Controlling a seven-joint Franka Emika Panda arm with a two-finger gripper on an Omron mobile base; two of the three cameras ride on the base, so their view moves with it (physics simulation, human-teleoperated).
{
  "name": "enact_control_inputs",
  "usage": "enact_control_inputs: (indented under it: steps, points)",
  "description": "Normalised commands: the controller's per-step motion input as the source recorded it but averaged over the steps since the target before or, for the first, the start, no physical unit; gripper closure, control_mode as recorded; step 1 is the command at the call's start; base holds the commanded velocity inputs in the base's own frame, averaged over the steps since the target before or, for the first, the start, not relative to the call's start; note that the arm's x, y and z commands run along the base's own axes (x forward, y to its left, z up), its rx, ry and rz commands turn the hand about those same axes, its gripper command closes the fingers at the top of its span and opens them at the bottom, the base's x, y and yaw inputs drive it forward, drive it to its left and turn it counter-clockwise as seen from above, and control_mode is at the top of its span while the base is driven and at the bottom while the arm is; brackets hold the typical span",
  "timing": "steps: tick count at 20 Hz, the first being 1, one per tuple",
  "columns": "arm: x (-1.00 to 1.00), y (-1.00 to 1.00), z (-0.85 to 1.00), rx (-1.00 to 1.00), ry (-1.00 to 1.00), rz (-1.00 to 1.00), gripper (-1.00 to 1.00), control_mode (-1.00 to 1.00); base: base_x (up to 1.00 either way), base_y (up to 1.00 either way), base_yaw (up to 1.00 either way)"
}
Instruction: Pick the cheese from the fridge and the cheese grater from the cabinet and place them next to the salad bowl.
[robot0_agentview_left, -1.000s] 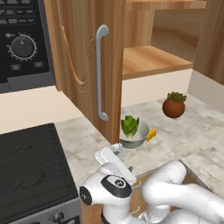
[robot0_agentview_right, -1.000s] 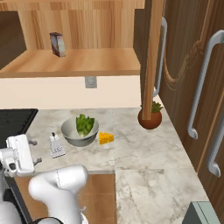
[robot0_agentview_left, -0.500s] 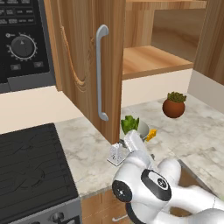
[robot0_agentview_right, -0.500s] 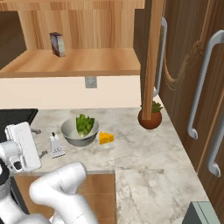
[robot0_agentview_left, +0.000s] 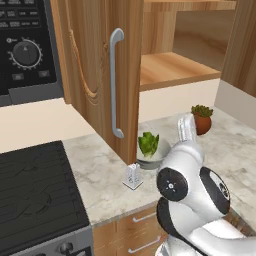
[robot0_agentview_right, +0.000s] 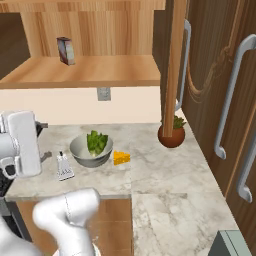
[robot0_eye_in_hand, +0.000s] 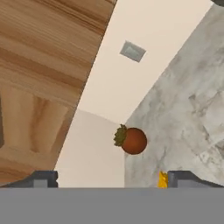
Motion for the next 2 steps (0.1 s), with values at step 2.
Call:
enact_control_inputs:
  steps: [2]
  points:
    - [-0.96, -0.59, 0.19, 0.24, -0.3, 0.0, -1.0, -1.0, 0.0, 0.0, 0.0]
